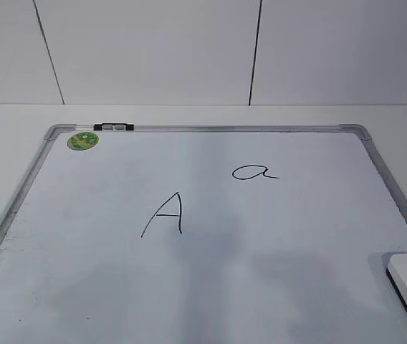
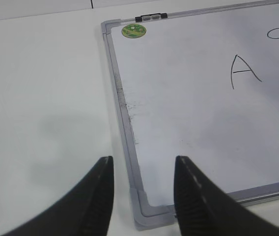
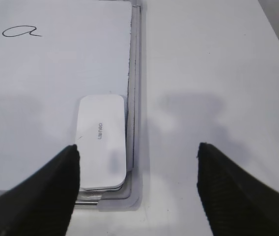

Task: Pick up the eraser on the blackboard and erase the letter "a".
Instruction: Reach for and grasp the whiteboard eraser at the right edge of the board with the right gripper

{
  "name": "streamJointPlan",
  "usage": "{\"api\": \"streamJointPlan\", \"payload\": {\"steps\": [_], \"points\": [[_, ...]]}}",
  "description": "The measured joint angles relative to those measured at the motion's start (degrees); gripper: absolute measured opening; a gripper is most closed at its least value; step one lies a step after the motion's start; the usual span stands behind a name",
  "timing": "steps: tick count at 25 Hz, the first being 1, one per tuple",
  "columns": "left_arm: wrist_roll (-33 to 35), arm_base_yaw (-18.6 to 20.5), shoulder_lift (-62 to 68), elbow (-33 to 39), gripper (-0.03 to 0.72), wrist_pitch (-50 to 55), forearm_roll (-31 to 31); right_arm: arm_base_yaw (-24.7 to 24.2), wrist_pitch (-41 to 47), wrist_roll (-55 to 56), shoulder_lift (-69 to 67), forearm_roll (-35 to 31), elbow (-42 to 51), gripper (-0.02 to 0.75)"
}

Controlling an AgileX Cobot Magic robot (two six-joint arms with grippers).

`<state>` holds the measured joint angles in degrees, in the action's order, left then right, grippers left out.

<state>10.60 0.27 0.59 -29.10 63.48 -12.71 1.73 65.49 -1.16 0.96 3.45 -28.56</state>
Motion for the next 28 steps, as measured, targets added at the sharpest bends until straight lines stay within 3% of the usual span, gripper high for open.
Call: {"api": "streamJointPlan", "payload": {"steps": [28], "points": [[0.0,0.0,0.0,0.0,0.307,0.0,0.0,0.0,0.0,0.0,0.0,0.0,0.0,0.592]]}}
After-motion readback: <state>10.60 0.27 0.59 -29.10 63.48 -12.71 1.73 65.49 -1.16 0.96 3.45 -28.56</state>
